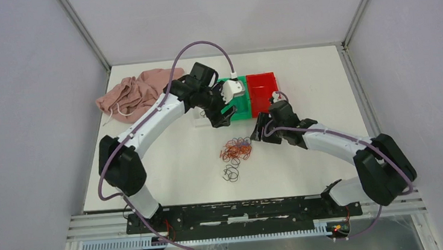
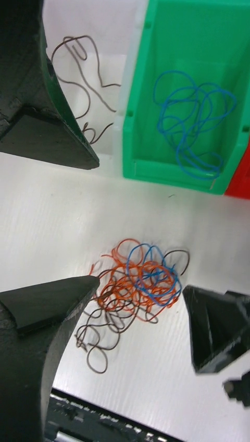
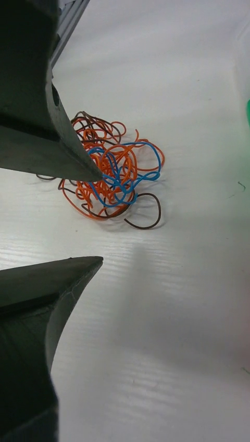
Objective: Untangle the cables
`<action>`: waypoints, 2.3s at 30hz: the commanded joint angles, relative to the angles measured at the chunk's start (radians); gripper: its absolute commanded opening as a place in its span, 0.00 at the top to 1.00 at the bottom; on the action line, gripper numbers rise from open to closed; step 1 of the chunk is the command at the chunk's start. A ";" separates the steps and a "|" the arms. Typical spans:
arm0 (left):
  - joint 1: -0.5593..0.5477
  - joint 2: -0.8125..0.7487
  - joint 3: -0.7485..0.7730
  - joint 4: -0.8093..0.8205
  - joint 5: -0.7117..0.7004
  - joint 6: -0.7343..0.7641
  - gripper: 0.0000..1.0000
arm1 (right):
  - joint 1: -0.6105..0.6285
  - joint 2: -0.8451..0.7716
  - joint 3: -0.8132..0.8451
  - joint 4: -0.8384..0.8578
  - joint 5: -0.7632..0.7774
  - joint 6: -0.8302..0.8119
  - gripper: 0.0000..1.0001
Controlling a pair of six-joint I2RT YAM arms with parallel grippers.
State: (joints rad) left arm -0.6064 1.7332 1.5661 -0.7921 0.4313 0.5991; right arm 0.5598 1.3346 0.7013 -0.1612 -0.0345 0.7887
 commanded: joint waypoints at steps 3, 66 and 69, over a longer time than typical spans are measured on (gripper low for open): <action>0.039 -0.118 -0.111 0.012 0.047 -0.010 0.19 | 0.001 0.134 0.117 0.121 -0.141 0.051 0.42; 0.048 -0.284 -0.190 0.089 0.009 -0.055 0.19 | 0.102 0.110 0.263 0.034 -0.060 0.066 1.00; 0.048 -0.302 -0.190 0.072 0.024 -0.033 0.19 | 0.101 0.046 0.241 0.101 -0.148 0.021 1.00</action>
State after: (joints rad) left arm -0.5575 1.4990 1.3689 -0.7166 0.4210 0.5625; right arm 0.6575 1.4902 0.9466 -0.2111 -0.0765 0.8803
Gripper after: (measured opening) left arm 0.810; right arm 0.007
